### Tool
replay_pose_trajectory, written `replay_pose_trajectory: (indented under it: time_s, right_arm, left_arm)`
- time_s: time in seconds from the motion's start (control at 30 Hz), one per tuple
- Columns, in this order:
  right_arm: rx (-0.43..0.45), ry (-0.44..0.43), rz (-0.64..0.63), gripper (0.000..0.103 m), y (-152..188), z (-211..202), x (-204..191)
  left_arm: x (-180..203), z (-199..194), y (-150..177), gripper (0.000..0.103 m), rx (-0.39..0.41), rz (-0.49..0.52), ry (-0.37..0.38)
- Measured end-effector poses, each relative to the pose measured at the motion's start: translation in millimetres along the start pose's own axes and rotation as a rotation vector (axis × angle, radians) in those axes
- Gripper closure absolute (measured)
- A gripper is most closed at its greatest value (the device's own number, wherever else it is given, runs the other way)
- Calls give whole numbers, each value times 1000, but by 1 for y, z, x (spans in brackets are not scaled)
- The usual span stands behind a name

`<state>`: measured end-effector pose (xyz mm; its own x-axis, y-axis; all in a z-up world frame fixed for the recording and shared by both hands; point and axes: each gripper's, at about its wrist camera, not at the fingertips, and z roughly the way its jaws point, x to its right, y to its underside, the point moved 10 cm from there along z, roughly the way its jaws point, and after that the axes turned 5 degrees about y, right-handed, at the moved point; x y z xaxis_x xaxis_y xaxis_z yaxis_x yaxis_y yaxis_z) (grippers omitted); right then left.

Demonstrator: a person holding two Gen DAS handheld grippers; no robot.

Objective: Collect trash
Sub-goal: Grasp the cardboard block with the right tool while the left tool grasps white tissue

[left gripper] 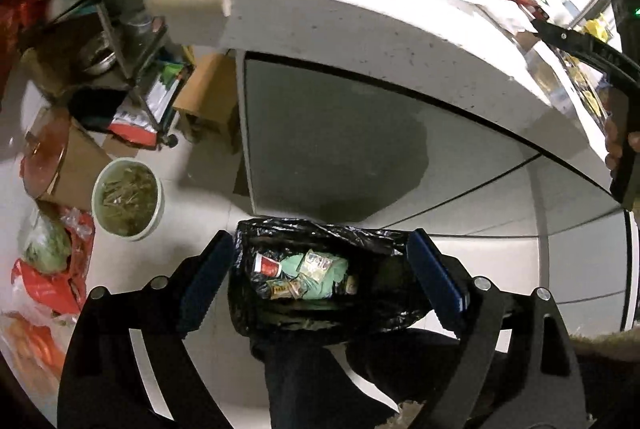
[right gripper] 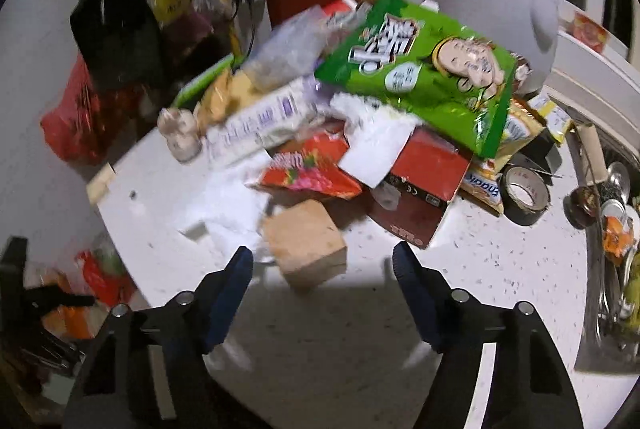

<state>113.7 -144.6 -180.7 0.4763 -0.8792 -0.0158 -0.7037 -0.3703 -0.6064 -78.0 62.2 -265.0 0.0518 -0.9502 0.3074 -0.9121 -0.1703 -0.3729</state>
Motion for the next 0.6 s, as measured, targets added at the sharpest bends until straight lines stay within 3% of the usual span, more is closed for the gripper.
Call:
replay_pose_trajectory:
  time_s: [0.1, 0.17, 0.2, 0.23, 0.6]
  right_arm:
    - [-16, -7, -34, 35, -2, 11, -3]
    - [-22, -23, -56, 42, -1, 13, -8]
    - [-35, -44, -65, 59, 0, 17, -11]
    - [-43, -53, -66, 68, 0, 18, -12]
    - [-20, -206, 265, 68, 11, -28, 22]
  left_arm:
    - [-6, -1, 4, 17, -2, -36, -12]
    - [-8, -2, 5, 17, 2, -54, -17]
    - [-8, -2, 4, 17, 5, -58, -20]
    - [-8, -3, 4, 17, 6, -57, -23]
    - [37, -22, -46, 17, 99, 10, 57]
